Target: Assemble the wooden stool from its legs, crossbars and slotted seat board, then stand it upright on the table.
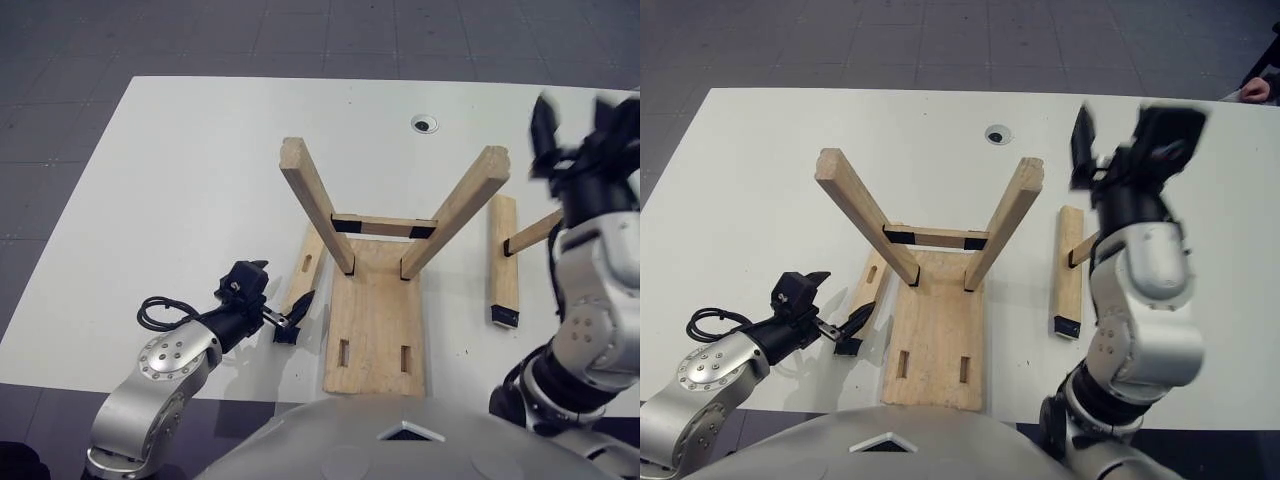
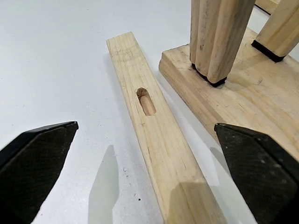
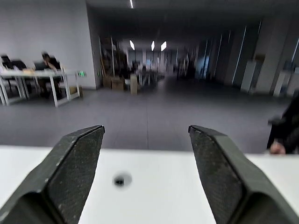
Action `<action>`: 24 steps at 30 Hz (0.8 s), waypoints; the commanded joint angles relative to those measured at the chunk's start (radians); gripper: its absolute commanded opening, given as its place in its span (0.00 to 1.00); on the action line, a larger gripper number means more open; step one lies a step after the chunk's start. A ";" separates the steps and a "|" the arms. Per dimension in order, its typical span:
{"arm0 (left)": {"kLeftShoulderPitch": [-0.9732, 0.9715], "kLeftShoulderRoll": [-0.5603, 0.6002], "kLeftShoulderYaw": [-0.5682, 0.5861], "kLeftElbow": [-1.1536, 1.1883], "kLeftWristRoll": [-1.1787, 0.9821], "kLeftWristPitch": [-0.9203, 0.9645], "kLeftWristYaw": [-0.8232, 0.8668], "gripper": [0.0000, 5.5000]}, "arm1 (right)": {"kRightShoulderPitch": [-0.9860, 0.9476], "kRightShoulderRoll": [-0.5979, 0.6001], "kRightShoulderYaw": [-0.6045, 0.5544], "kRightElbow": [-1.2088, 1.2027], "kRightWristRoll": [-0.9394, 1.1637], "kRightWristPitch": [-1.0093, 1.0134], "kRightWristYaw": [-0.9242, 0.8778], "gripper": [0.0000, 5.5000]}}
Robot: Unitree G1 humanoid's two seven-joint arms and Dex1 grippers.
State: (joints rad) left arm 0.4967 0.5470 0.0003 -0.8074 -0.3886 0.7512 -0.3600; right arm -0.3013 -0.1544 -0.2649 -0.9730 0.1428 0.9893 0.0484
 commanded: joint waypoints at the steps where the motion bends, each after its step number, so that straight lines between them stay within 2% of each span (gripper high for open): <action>1: -0.009 -0.006 -0.011 0.002 0.006 0.012 0.005 1.00 | -0.082 -0.059 -0.084 -0.072 0.083 0.070 -0.001 0.61; 4: -0.015 -0.006 -0.014 0.002 0.006 0.014 0.006 1.00 | 0.013 -0.112 -0.126 -0.074 0.198 0.077 -0.034 0.61; 7: -0.017 -0.007 -0.011 0.000 0.006 0.015 0.007 1.00 | 0.320 -0.149 -0.150 -0.074 0.388 0.028 -0.116 0.61; 10: -0.019 -0.006 -0.005 -0.007 0.005 0.021 0.007 1.00 | 0.684 -0.196 -0.029 -0.074 0.497 -0.160 -0.260 0.61; 15: -0.012 -0.013 -0.006 -0.014 0.010 0.021 0.015 1.00 | 0.985 -0.336 0.171 -0.074 0.474 -0.533 -0.427 0.61; 19: 0.000 -0.020 -0.009 -0.023 0.009 0.021 0.024 1.00 | 1.115 -0.383 0.319 -0.074 0.386 -0.611 -0.507 0.61; 24: 0.003 -0.025 -0.013 -0.031 0.008 0.022 0.029 1.00 | 1.081 -0.305 0.395 0.019 0.318 -0.406 -0.513 0.76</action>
State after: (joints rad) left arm 0.5001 0.5210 -0.0064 -0.8283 -0.3871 0.7615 -0.3375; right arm 0.8006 -0.4865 0.1033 -1.0010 0.4848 0.5279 -0.4628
